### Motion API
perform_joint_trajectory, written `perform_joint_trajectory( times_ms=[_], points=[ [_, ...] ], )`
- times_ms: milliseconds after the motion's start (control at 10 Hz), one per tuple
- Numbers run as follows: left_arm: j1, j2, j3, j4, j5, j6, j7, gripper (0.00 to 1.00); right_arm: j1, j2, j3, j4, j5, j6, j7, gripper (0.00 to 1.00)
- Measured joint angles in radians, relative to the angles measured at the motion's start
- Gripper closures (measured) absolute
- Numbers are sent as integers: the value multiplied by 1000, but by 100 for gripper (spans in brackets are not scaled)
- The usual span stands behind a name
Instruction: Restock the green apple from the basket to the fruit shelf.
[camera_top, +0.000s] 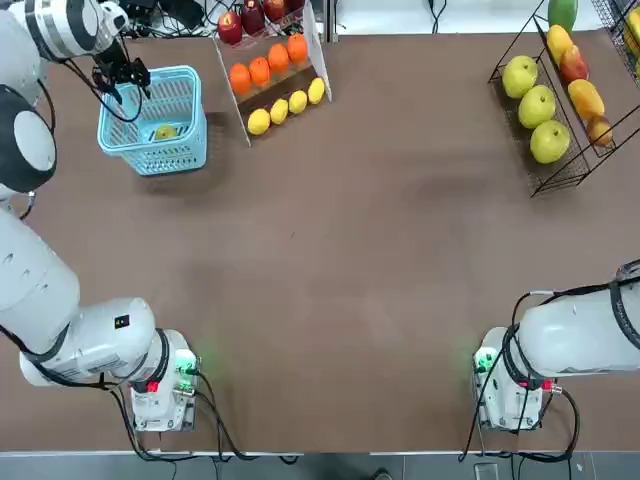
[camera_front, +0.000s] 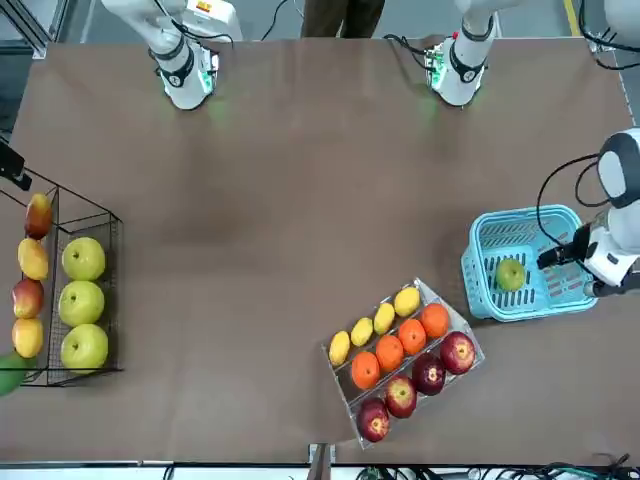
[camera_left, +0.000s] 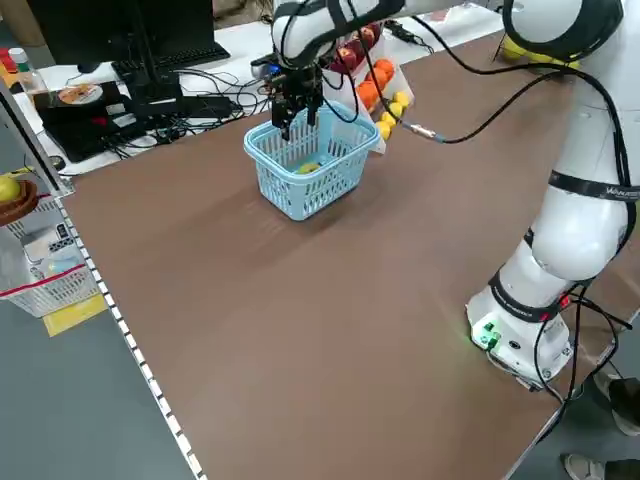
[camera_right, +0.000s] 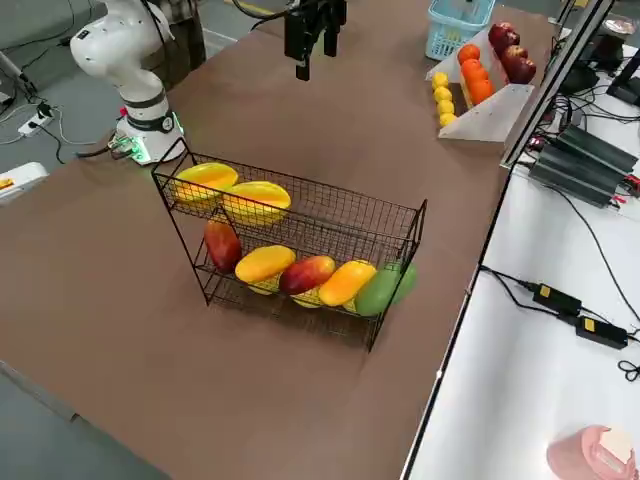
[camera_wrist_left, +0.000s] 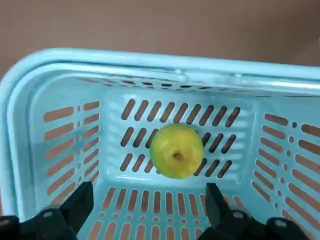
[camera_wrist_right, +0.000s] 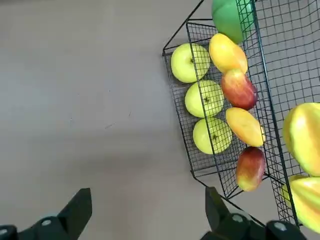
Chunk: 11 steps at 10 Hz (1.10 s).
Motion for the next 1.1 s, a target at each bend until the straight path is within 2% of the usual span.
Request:
perform_joint_trajectory(
  times_ms=[300,700,1100],
  points=[
    [-3,0,-22,-42,0,29,-25,3,-5,0,-1,-1,-1,0,3,0],
    [3,4,-21,-174,0,151,-25,3,-9,1,-1,-2,-1,-1,4,0],
    [-1,46,-22,-182,0,206,-25,3,-9,1,-1,-2,-1,-1,6,0]
  ],
)
